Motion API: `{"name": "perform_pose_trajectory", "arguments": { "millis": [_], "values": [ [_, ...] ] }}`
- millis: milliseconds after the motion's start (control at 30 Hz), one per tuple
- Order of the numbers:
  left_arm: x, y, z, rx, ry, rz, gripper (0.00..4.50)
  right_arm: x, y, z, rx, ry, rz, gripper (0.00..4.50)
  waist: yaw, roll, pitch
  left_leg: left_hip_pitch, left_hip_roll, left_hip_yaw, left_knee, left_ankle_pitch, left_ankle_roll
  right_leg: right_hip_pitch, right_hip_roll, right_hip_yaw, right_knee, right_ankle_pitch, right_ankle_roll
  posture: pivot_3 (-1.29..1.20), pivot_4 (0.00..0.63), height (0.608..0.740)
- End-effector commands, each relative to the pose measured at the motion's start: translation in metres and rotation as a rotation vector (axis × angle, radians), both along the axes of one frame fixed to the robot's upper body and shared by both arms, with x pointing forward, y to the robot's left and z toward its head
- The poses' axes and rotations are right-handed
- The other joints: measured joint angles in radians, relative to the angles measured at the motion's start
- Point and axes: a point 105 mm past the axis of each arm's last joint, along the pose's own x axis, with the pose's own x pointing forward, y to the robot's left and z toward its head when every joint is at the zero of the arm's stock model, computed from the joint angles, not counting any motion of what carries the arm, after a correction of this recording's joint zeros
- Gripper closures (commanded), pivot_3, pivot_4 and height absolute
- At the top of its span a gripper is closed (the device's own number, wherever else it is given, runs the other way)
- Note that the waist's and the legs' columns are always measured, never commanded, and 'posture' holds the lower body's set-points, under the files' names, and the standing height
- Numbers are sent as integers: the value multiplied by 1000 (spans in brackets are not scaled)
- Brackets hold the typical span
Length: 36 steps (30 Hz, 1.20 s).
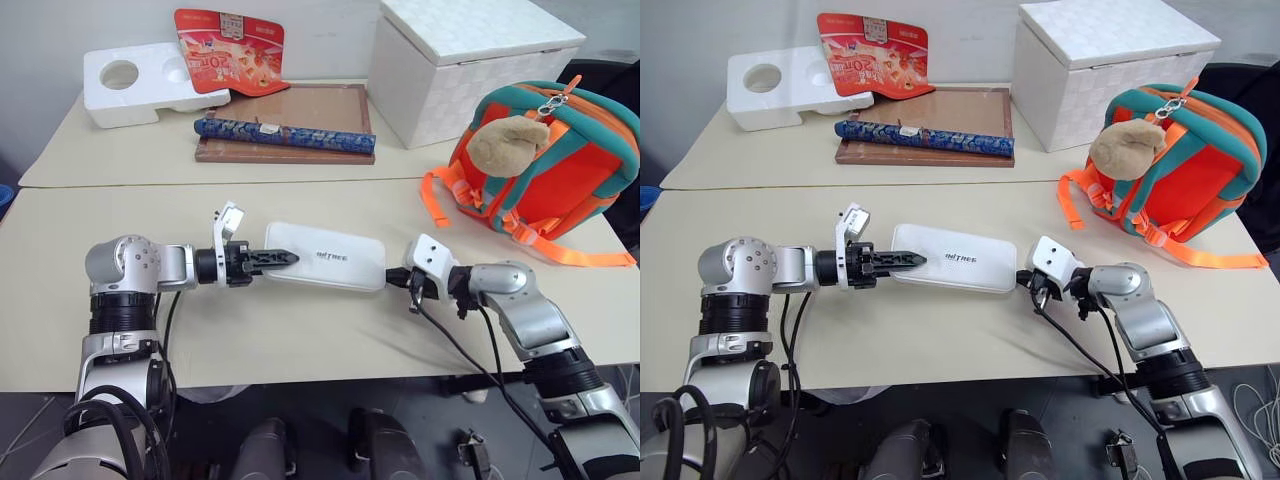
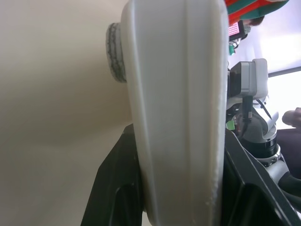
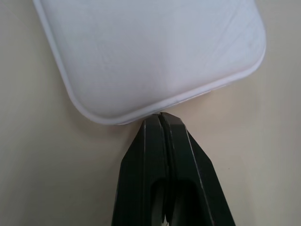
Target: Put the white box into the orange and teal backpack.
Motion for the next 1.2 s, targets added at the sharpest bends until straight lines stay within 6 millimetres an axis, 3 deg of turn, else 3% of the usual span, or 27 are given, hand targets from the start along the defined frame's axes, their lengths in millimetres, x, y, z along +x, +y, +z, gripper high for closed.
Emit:
{"name": "perform_pose_trajectory", "arguments": {
  "millis": [33, 67, 167, 400, 567, 800, 1000, 1100, 1200],
  "values": [
    [-5, -5, 15, -39, -35, -30, 3106, 2, -15, 23, 60, -74, -99, 4500, 1, 0, 0, 0, 0, 0, 0, 0, 0, 0, 0, 0, 0, 0, 0, 0, 150, 740],
    [-6, -7, 17, -49, -37, -37, 3106, 1, -21, 27, 81, -77, -136, 4500, 2, 0, 0, 0, 0, 0, 0, 0, 0, 0, 0, 1, 0, 0, 0, 0, 150, 740],
    [-9, -7, 24, -76, -60, -32, 3107, -13, -50, 45, 172, -47, -228, 3901, 7, 0, 0, -1, 0, -1, 0, 0, 0, 0, 0, 1, 0, 0, 0, 0, 150, 740],
    [-15, 5, 70, -235, -246, 5, 3107, -38, -143, 88, 406, -74, -605, 1570, 3, -1, 1, -2, 0, -2, 0, 0, 1, 0, -2, 1, -3, 0, 0, 0, 150, 740],
    [-19, 9, 94, -263, -335, 11, 3107, -15, -165, 110, 577, -137, -770, 28, -7, -2, 1, 1, 1, 0, -1, 0, -1, 0, -1, 3, -2, 0, 0, 0, 150, 740],
    [-26, 15, 124, -287, -450, -3, 3107, 42, -144, 114, 785, -84, -771, 0, -21, -2, 1, 0, 0, 0, -2, 1, -2, -1, 0, 3, 0, 0, 0, 0, 150, 740],
    [-20, 19, 136, -267, -511, 44, 3107, 75, -123, 129, 841, -118, -704, 0, -23, -1, 1, -1, -1, 1, -3, 1, -1, -2, 2, 3, -1, 0, 0, 0, 150, 740],
    [-25, 19, 135, -227, -548, 34, 3107, 79, -116, 133, 840, -129, -652, 614, -22, -1, 1, -2, 0, 1, -3, 1, -1, -2, 2, 3, -1, 0, 0, 0, 150, 740],
    [-26, 21, 136, -214, -574, 48, 3107, 75, -107, 138, 814, -133, -563, 1581, -23, -1, 1, -2, 0, 1, -3, 1, -1, -2, 2, 3, -1, 0, 0, 0, 150, 740]
  ]
}}
